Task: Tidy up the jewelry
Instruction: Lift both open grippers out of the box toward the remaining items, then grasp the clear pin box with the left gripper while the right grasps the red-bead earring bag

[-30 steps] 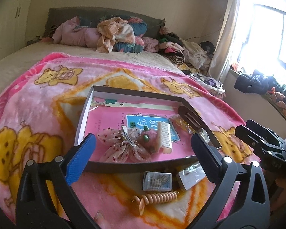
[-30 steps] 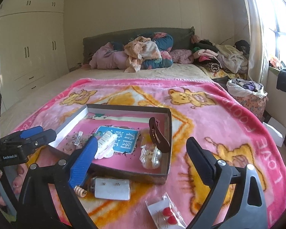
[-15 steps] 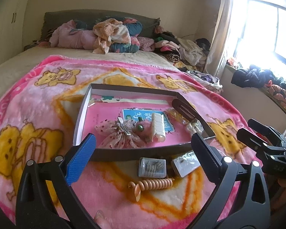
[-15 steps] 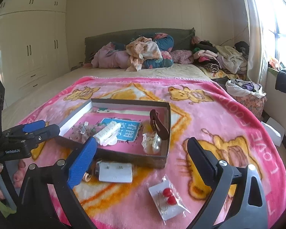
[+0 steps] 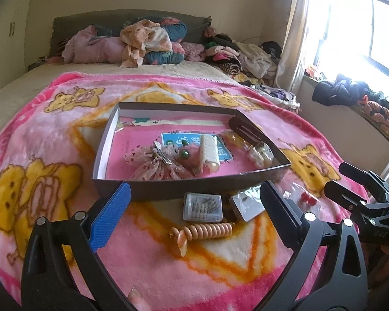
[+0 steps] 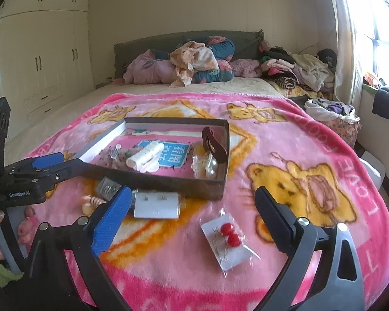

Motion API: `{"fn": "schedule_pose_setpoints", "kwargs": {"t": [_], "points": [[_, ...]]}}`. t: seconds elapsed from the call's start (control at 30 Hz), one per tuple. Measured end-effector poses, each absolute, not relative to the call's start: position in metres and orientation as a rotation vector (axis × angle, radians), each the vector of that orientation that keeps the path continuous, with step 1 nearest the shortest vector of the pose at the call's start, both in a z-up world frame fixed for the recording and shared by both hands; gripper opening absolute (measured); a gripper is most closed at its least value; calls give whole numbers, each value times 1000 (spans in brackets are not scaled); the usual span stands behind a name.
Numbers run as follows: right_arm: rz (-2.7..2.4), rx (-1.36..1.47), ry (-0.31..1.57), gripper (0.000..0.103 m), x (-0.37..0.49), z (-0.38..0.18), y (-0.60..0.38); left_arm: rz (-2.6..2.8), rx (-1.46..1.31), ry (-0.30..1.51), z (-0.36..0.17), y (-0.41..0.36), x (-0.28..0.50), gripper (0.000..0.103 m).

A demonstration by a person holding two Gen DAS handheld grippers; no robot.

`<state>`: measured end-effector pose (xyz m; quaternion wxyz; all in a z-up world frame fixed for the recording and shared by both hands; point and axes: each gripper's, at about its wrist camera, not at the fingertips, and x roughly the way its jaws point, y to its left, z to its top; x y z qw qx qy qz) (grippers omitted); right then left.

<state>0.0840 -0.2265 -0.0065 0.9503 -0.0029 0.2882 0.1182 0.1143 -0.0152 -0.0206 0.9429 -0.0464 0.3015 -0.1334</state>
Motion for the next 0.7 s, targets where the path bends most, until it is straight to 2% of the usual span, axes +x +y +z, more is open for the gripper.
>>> {"fn": "schedule_pose_setpoints", "kwargs": {"t": [0.7], "points": [[166, -34, 677, 93, 84, -45, -242, -283, -10, 702, -53, -36, 127, 91]]}}
